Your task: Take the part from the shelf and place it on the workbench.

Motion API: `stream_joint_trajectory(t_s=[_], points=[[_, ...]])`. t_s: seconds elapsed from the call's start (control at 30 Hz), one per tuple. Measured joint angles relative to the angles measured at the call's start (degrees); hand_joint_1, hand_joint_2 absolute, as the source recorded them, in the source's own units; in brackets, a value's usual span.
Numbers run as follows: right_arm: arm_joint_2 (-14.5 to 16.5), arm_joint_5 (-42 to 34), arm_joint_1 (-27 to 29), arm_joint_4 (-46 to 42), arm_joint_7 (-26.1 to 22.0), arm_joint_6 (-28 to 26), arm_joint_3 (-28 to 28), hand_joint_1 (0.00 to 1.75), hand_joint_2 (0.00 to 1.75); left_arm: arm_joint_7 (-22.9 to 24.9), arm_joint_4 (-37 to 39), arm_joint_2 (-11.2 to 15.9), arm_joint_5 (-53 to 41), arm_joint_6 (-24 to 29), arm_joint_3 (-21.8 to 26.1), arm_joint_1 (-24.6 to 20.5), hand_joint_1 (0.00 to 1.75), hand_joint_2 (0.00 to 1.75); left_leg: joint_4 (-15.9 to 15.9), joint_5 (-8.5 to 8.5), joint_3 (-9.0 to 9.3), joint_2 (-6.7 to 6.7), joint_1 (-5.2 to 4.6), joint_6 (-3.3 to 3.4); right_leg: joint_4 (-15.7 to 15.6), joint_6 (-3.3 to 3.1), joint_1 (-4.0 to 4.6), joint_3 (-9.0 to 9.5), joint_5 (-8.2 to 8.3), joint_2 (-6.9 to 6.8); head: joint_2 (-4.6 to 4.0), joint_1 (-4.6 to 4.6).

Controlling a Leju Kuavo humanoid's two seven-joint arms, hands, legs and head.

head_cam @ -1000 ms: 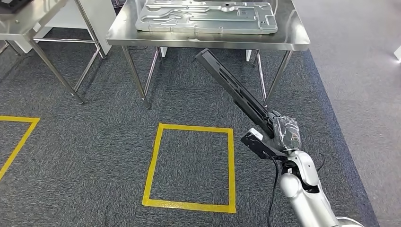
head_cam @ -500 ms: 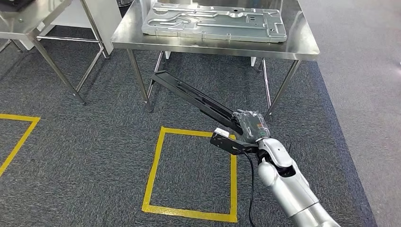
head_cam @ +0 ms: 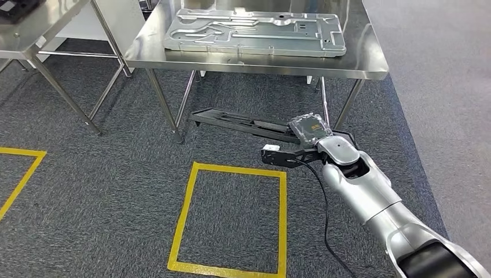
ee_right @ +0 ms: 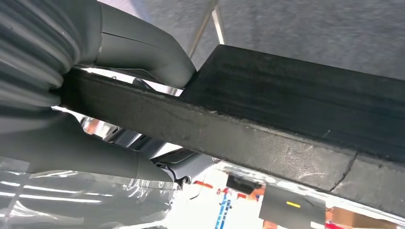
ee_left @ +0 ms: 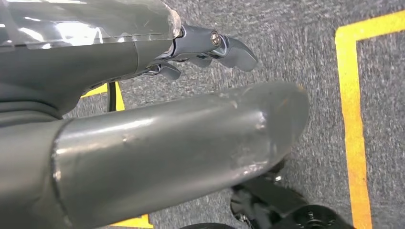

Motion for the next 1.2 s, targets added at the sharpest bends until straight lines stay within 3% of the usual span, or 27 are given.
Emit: stream_joint_trajectory(t_s=[0.03, 0.1, 0.27, 0.33, 0.4, 0.43, 0.47, 0.5, 0.53, 0.6, 0.67, 0.77, 0.83, 0.93, 0.97, 1.0, 1.07, 1.1, 1.13, 1.2], points=[[-0.5, 0.0, -0.5, 0.1, 0.0, 0.1, 0.4, 1.75, 1.75, 0.0, 0.0, 0.0, 0.0, 0.0, 0.0, 0.1, 0.00, 0.00, -3.8, 2.97, 0.83, -0.02, -0.24, 0.54, 0.0, 0.05, 0.09, 0.55, -0.44, -0.03, 0.00, 0.00], [-1.6, 0.1, -1.8, 0.1, 0.0, 0.4, 1.2, 1.75, 1.75, 0.0, 0.0, 0.1, 0.0, 0.0, 0.0, 0.1, 0.00, 0.00, -9.4, 5.75, 2.17, -0.05, -0.81, 1.54, -0.1, 0.42, 0.23, 1.28, -1.11, -0.01, 0.00, 0.01], [-2.5, 0.4, -3.7, -0.1, 0.2, 0.7, 2.4, 1.75, 1.75, 0.2, 0.0, 0.3, 0.0, 0.0, -0.1, 0.2, 0.00, 0.00, -12.1, 6.50, 4.26, -0.30, -0.85, 3.09, 2.0, 2.01, -0.04, 1.26, -1.78, 0.37, 0.00, 0.02], [-2.3, 0.5, -4.5, -0.3, 0.3, 0.7, 2.6, 1.75, 1.75, 0.2, 0.0, 0.3, 0.0, 0.0, -0.1, 0.0, 0.00, 0.00, -12.4, 6.42, 5.04, -0.36, -0.74, 3.43, 7.3, 2.39, -0.26, -1.76, -3.93, 0.54, 0.00, 0.02], [-1.7, 0.5, -4.8, -0.4, 0.4, 0.8, 2.8, 1.75, 1.75, 0.2, 0.0, 0.3, 0.0, 0.0, -0.1, -0.1, 0.00, 0.00, -12.5, 6.01, 5.38, -0.43, -0.71, 3.58, 13.5, 2.75, -0.54, -6.13, -6.36, 0.63, 0.00, 0.01], [-1.5, 0.5, -4.8, -0.4, 0.4, 0.8, 2.8, 1.75, 1.75, 0.2, 0.0, 0.3, 0.0, 0.0, -0.1, -0.1, 0.00, 0.00, -12.5, 5.70, 5.66, -0.50, -0.69, 3.56, 14.7, 2.92, -0.70, -7.55, -6.46, 0.63, 0.00, 0.01], [-1.2, 0.5, -4.7, -0.4, 0.4, 0.8, 2.8, 1.75, 1.75, 0.2, 0.0, 0.3, 0.0, 0.0, -0.1, 0.0, 0.00, 0.00, -12.4, 5.37, 6.04, -0.59, -0.67, 3.47, 14.0, 3.02, -0.84, -8.04, -5.41, 0.62, 0.00, 0.01], [-1.0, 0.5, -4.7, -0.4, 0.4, 0.8, 2.9, 1.75, 1.75, 0.2, 0.0, 0.3, 0.0, 0.0, -0.1, 0.1, 0.00, 0.00, -12.4, 4.99, 6.54, -0.68, -0.66, 3.36, 11.4, 3.06, -0.94, -7.53, -3.17, 0.60, 0.00, 0.01], [-0.9, 0.5, -4.8, -0.4, 0.4, 0.8, 2.9, 1.75, 1.75, 0.2, 0.0, 0.3, 0.0, 0.0, -0.1, 0.1, 0.00, 0.00, -12.5, 4.57, 7.06, -0.74, -0.65, 3.19, 7.6, 3.00, -0.98, -6.36, -0.22, 0.52, 0.00, 0.01], [-0.7, 1.0, -5.1, -0.4, 0.5, 0.7, 2.9, 1.75, 1.75, 0.2, 0.1, 0.3, 0.0, 0.0, -0.2, 0.1, 0.00, 0.00, -12.4, 3.84, 7.73, -0.81, -0.73, 2.66, 1.5, 2.57, -0.64, -4.30, 2.88, 0.24, 0.00, 0.01], [-0.6, 2.4, -5.3, -0.7, 0.4, 0.1, 3.0, 1.75, 1.75, 0.2, 0.1, 0.2, -0.1, 0.0, -0.2, 0.1, 0.00, 0.00, -12.3, 3.53, 7.96, -0.77, -0.83, 1.87, -0.3, 1.84, -0.20, -3.77, 2.97, 0.13, 0.00, 0.01], [-0.7, 5.0, -5.5, -1.8, 0.3, -1.7, 3.2, 1.75, 1.75, 0.2, 0.1, 0.2, -0.2, 0.0, -0.2, 0.1, 0.00, 0.00, -11.3, 2.99, 8.06, -0.63, -0.76, 0.83, -1.0, 0.85, -0.45, -2.64, 3.10, 0.17, 0.00, -0.01], [-1.6, 7.4, -5.8, -2.9, 0.1, -3.8, 3.6, 1.75, 1.75, 0.2, 0.1, 0.2, -0.2, 0.0, -0.2, -0.1, 0.00, 0.00, -6.8, 1.18, 5.70, -0.56, -0.57, 0.35, -1.2, 0.26, -0.53, -1.82, 2.74, -0.02, 0.00, -0.01], [-3.4, 11.6, -5.5, -4.8, -0.6, -7.4, 4.9, 1.75, 1.75, 0.2, 0.1, 0.2, -0.4, 0.0, -0.2, -0.1, 0.00, 0.00, 2.5, -2.15, -0.69, -0.46, -0.47, -0.09, -1.2, -0.08, -0.37, -0.86, 1.75, -0.15, 0.00, 0.00], [-3.7, 12.7, -5.2, -5.2, -0.7, -8.3, 5.3, 1.75, 1.75, 0.2, 0.1, 0.2, -0.4, 0.0, -0.2, 0.0, 0.00, 0.00, 3.0, -1.73, -1.77, -0.41, -0.43, -0.19, -1.2, -0.03, -0.35, -0.37, 1.33, -0.13, 0.00, 0.01], [-4.0, 13.8, -4.8, -5.5, -0.9, -9.1, 5.6, 1.75, 1.75, 0.2, 0.1, 0.2, -0.5, 0.0, -0.2, 0.0, 0.00, 0.00, 1.4, -0.02, -1.86, -0.36, -0.39, -0.24, -1.2, 0.08, -0.36, 0.22, 0.86, -0.11, 0.00, 0.01], [-4.1, 15.6, -4.2, -5.8, -1.0, -10.5, 5.8, 1.75, 1.75, 0.2, 0.1, 0.2, -0.6, 0.0, -0.2, 0.1, 0.00, 0.00, -5.8, 5.35, 0.08, -0.32, -0.31, -0.15, -0.9, 0.46, -0.43, 1.26, -0.13, -0.08, 0.00, 0.01], [-4.1, 16.5, -4.2, -5.8, -1.2, -11.2, 5.9, 1.75, 1.75, 0.2, 0.1, 0.2, -0.7, 0.0, -0.2, 0.1, 0.00, 0.00, -8.9, 6.75, 0.91, -0.29, -0.40, 0.11, -0.8, 0.73, -0.43, 1.51, -0.52, 0.00, 0.00, 0.01], [-4.1, 17.3, -4.2, -5.8, -1.3, -11.7, 5.9, 1.75, 1.75, 0.2, 0.1, 0.2, -0.8, 0.0, -0.3, 0.1, 0.00, 0.00, -10.6, 7.56, 1.45, -0.29, -0.54, 0.45, -0.7, 1.07, -0.40, 1.58, -0.87, 0.08, 0.00, 0.01], [-4.1, 18.8, -4.0, -5.8, -1.7, -12.5, 6.0, 1.75, 1.75, 0.2, 0.1, 0.2, -1.0, 0.0, -0.3, 0.1, 0.00, 0.00, -11.1, 7.21, 1.68, -0.28, -0.85, 1.34, -0.8, 1.84, -0.26, 1.66, -1.34, 0.20, 0.00, 0.00]])
